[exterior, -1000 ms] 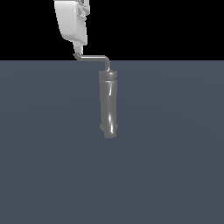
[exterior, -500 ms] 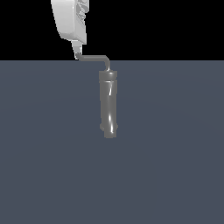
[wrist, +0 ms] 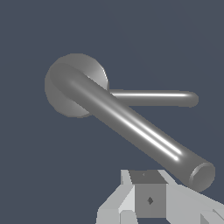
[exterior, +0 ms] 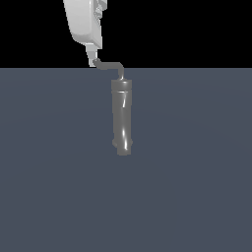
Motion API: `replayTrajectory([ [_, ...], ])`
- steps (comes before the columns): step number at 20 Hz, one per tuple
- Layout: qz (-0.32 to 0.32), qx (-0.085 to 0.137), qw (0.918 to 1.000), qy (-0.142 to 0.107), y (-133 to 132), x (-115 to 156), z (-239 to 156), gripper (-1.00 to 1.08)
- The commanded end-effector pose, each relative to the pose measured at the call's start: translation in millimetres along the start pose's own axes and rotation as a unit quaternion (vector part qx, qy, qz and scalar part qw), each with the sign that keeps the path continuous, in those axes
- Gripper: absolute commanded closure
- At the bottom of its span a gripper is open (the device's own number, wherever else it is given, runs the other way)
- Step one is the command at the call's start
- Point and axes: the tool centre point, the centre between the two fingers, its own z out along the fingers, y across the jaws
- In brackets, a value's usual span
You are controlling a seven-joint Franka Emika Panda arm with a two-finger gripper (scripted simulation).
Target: Turn on the faucet by rotating a designated handle.
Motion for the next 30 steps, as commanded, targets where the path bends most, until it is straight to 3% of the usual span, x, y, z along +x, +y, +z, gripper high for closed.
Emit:
replayTrajectory([
  [1,0.005,-0.003,1.0,0.001,9.5,12.3,0.1,1.08],
  [8,0.005,-0.004,1.0,0.001,30.8,28.5,-0.4,1.08],
  [10,0.0,-0.002,1.0,0.001,26.4,20.2,-0.2,1.08],
  [23,0.005,-0.004,1.0,0.001,36.9,106.8,-0.5,1.08],
  [24,0.005,-0.004,1.0,0.001,36.9,106.8,-0.5,1.08],
  [25,-0.017,-0.004,0.9998,0.0,34.8,77.4,-0.4,1.08],
  [30,-0.012,-0.004,0.9999,0.0,23.6,96.1,-0.3,1.08],
])
